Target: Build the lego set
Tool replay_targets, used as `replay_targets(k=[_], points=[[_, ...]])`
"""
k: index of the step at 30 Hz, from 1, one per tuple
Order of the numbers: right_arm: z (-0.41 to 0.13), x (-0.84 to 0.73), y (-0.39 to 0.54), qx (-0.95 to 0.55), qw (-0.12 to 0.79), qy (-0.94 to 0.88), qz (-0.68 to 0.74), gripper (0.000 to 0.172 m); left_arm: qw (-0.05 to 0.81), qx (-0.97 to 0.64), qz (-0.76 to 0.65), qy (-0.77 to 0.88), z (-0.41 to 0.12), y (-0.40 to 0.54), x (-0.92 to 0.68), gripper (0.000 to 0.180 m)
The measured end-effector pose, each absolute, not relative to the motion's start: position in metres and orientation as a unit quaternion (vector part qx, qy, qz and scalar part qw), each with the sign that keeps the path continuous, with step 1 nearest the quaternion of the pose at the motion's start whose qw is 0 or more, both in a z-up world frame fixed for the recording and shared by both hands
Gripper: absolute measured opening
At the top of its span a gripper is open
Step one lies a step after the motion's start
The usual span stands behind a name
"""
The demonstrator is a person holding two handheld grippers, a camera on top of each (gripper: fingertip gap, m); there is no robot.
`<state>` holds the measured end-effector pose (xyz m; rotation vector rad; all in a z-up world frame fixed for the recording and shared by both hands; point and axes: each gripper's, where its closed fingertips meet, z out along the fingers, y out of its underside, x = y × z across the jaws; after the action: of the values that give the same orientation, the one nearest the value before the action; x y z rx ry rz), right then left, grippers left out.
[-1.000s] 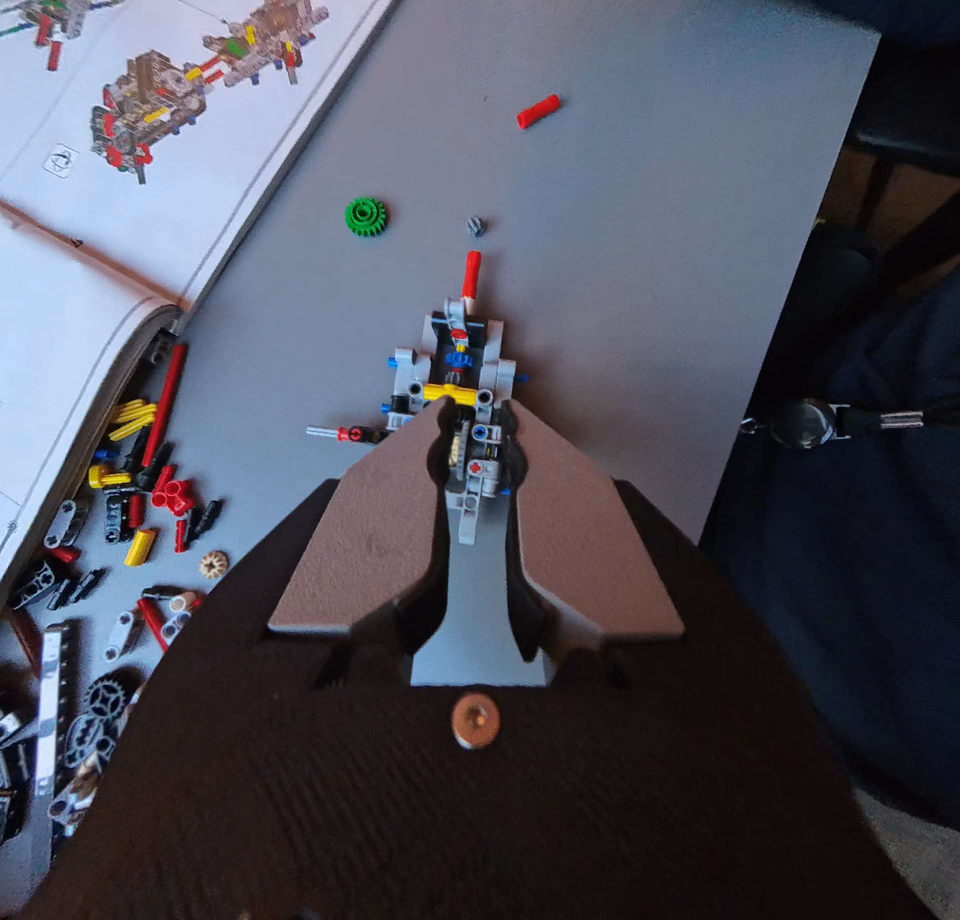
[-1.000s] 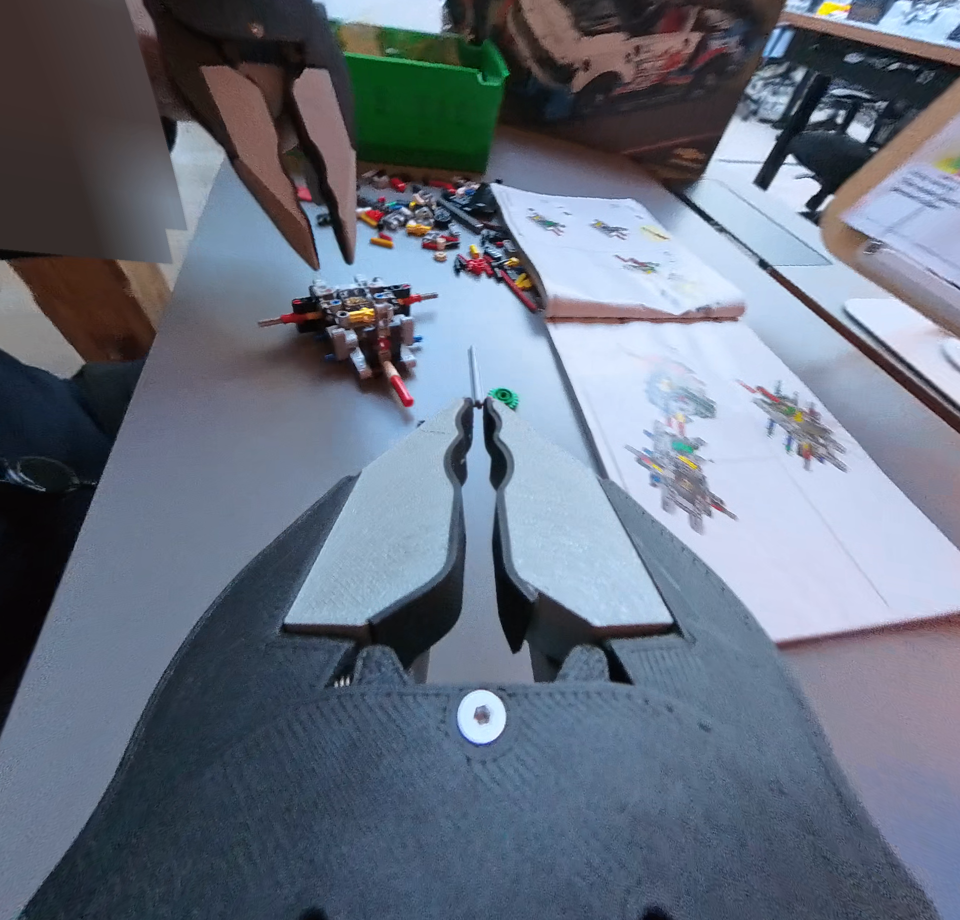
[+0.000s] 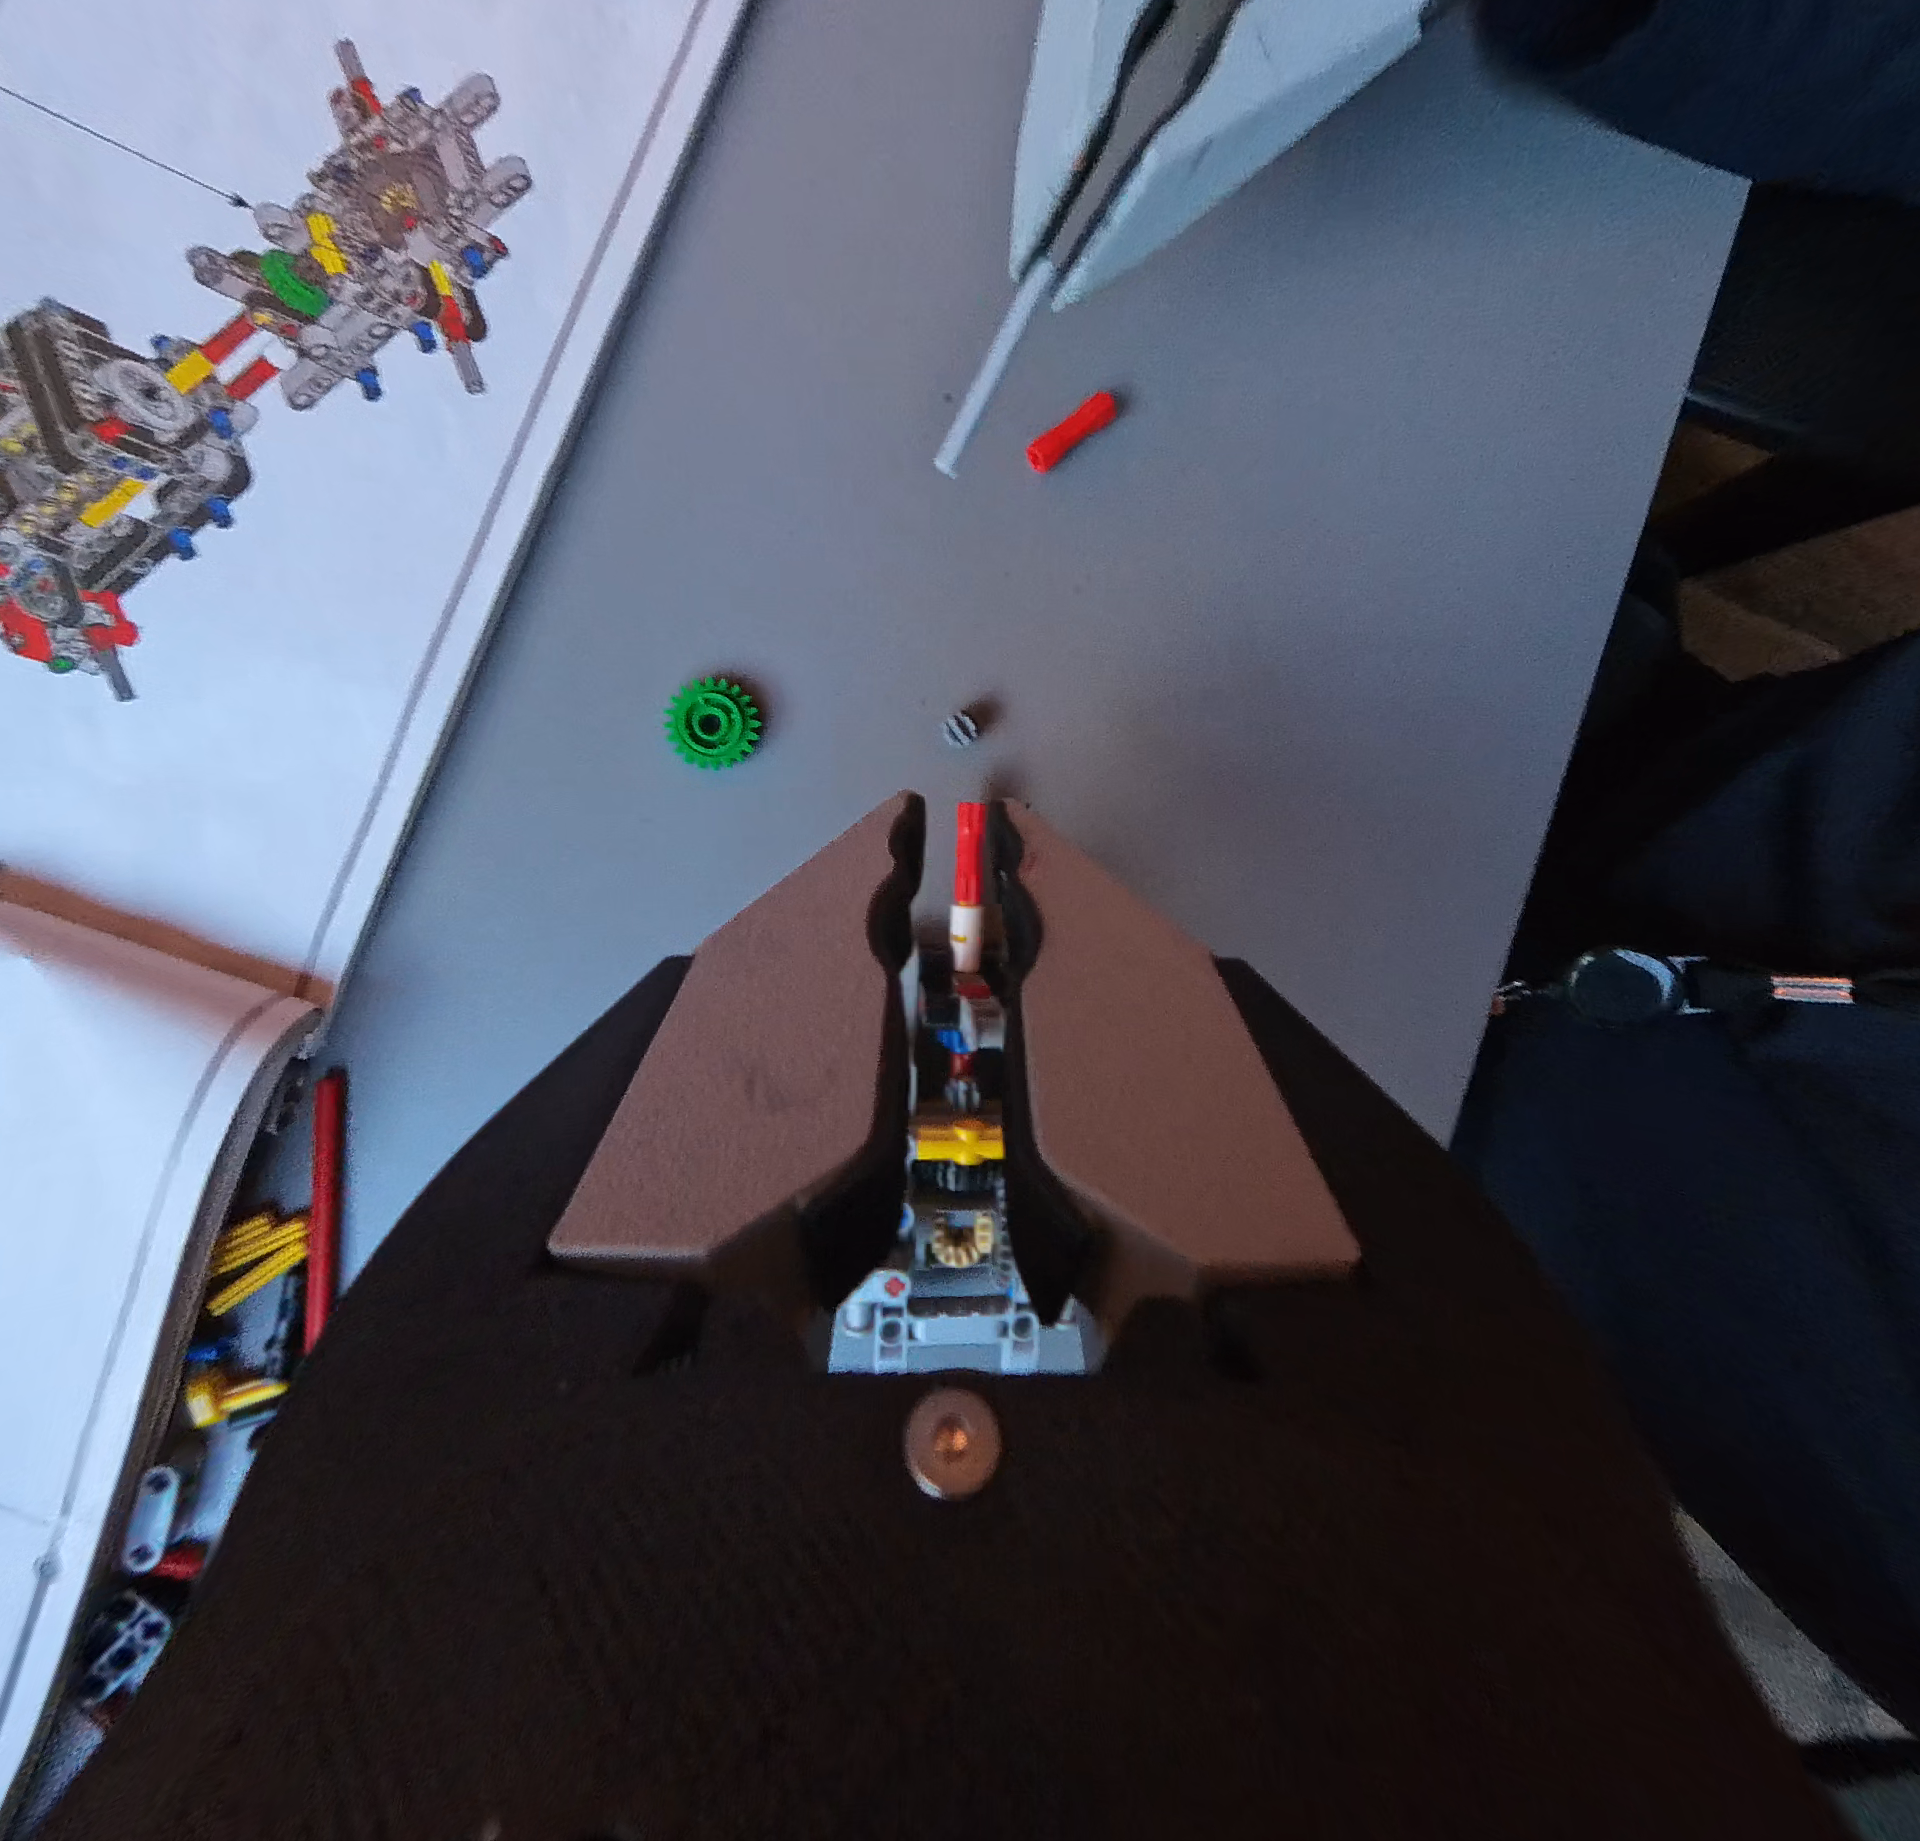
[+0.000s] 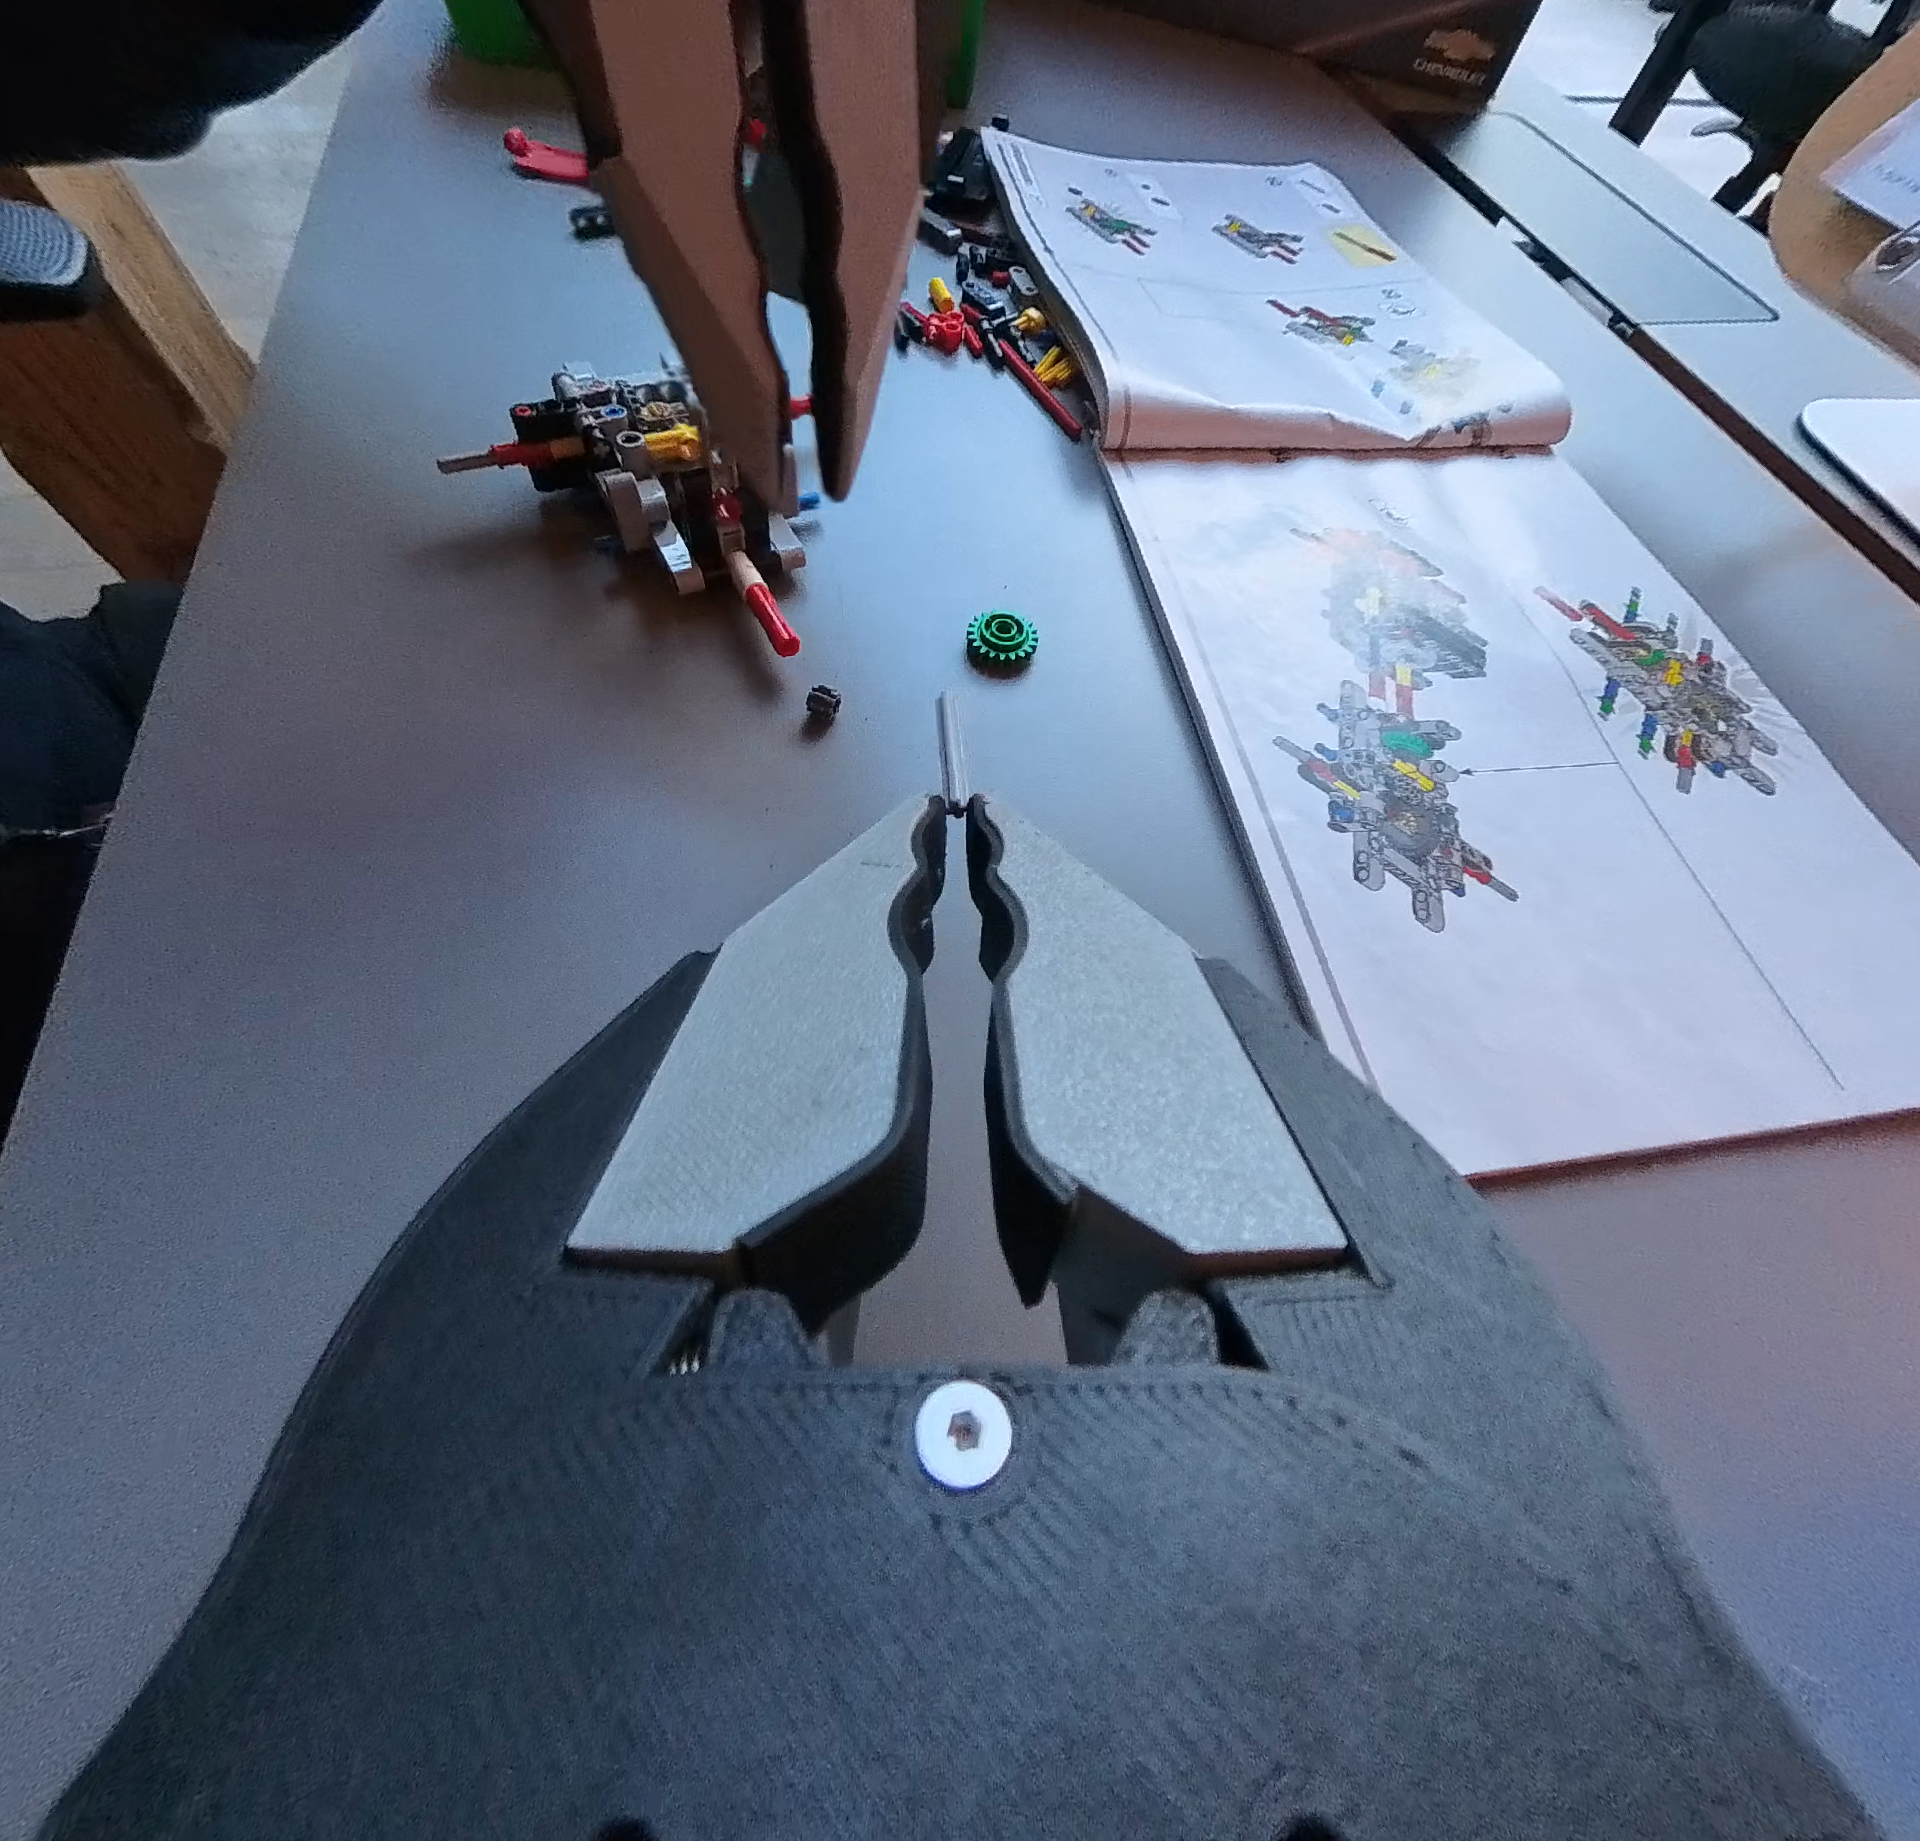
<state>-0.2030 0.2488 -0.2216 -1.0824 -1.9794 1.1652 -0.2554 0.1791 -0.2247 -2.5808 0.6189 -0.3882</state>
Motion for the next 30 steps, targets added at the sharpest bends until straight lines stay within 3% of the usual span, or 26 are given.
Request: replay_targets(k=[14, 26, 30], points=[[-0.225, -0.204, 0.245, -0.404, 0.289, -0.750, 0.437, 0.000, 0.232, -0.943, -0.145, 0.189, -0.235, 0.183, -0.270, 0.009], [-0.226, -0.204, 0.248, -0.408, 0.293, -0.748, 0.434, 0.000, 0.143, -0.946, -0.098, 0.275, -0.260, 0.190, -0.244, 0.009], [-0.223, -0.203, 0.248, -0.405, 0.297, -0.747, 0.435, 0.000, 0.181, -0.948, -0.072, 0.251, -0.243, 0.190, -0.264, 0.006]])
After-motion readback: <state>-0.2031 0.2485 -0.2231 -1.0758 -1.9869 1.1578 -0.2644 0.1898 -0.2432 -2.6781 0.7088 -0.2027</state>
